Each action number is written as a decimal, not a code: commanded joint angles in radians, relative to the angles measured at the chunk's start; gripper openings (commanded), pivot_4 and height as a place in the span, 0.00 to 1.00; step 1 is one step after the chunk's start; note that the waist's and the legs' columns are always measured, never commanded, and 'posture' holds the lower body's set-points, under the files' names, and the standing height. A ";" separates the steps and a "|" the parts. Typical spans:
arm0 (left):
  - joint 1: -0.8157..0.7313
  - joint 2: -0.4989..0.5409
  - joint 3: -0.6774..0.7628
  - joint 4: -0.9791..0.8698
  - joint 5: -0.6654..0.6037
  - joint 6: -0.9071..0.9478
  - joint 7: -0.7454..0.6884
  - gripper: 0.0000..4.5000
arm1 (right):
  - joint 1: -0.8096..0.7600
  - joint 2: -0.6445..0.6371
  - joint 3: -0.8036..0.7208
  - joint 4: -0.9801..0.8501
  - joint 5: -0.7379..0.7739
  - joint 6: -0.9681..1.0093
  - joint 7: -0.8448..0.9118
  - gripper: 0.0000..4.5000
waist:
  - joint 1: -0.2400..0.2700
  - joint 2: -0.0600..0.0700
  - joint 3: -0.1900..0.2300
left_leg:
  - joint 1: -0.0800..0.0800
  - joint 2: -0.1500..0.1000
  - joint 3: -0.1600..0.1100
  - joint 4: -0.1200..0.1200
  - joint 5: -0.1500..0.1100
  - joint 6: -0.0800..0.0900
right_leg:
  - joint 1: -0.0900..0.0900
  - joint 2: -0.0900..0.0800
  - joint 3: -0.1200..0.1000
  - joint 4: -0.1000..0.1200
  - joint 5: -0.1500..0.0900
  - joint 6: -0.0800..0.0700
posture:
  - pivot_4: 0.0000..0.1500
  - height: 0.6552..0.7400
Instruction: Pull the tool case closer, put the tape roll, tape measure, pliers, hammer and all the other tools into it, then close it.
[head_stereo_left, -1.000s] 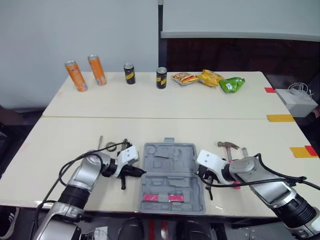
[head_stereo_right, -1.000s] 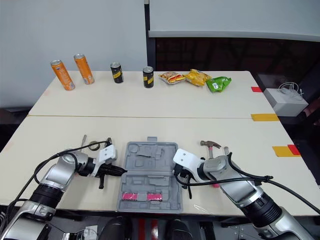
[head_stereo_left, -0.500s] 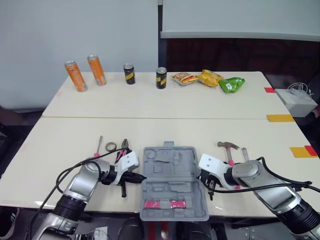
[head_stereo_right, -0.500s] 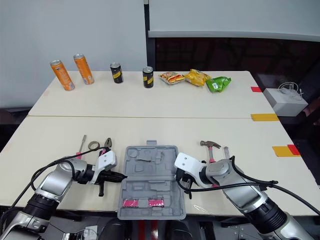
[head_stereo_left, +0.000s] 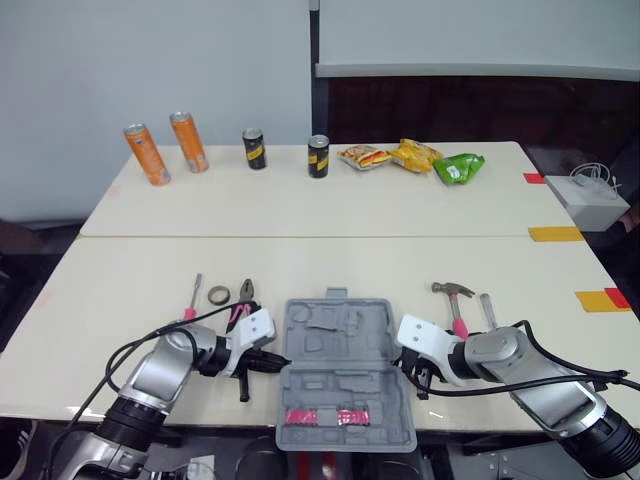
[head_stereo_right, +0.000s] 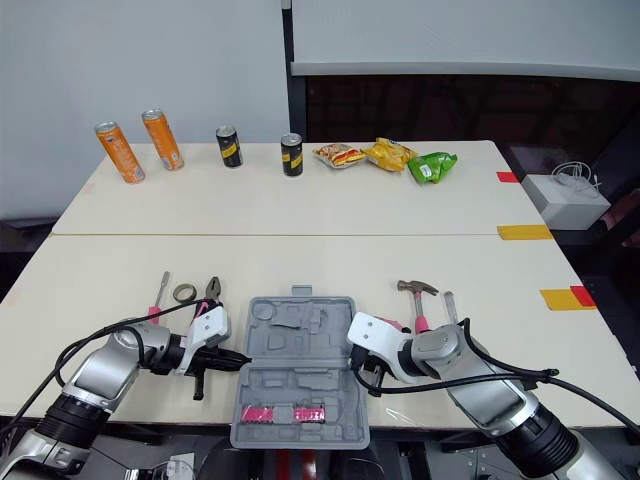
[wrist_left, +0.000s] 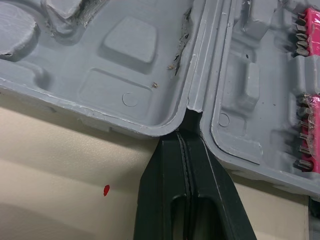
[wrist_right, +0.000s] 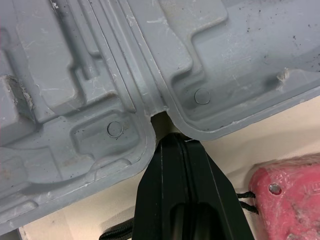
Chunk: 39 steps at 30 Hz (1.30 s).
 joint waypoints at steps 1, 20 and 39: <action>0.006 -0.002 -0.023 -0.045 -0.031 -0.001 0.003 0.00 | 0.009 0.008 0.005 -0.029 0.007 -0.004 0.012 0.00 | -0.001 0.000 0.000 | 0.000 0.000 0.000 0.000 0.000 0.000 | 0.000 0.000 0.000 0.000 0.000 0.000 | 1.00 1.00; 0.031 0.013 -0.030 -0.078 -0.054 0.022 0.016 0.00 | 0.021 0.004 0.000 -0.025 0.006 -0.014 0.012 0.00 | -0.004 0.001 0.000 | 0.001 0.000 0.000 0.000 0.000 0.000 | 0.001 0.000 0.000 0.000 0.000 0.000 | 1.00 1.00; 0.125 0.036 0.135 -0.113 -0.187 -0.055 0.075 0.00 | 0.152 -0.028 -0.218 -0.047 0.046 -0.061 -0.021 0.00 | -0.005 0.002 -0.001 | 0.000 0.000 0.000 0.000 0.000 0.000 | 0.000 0.000 0.000 0.000 0.000 0.000 | 1.00 1.00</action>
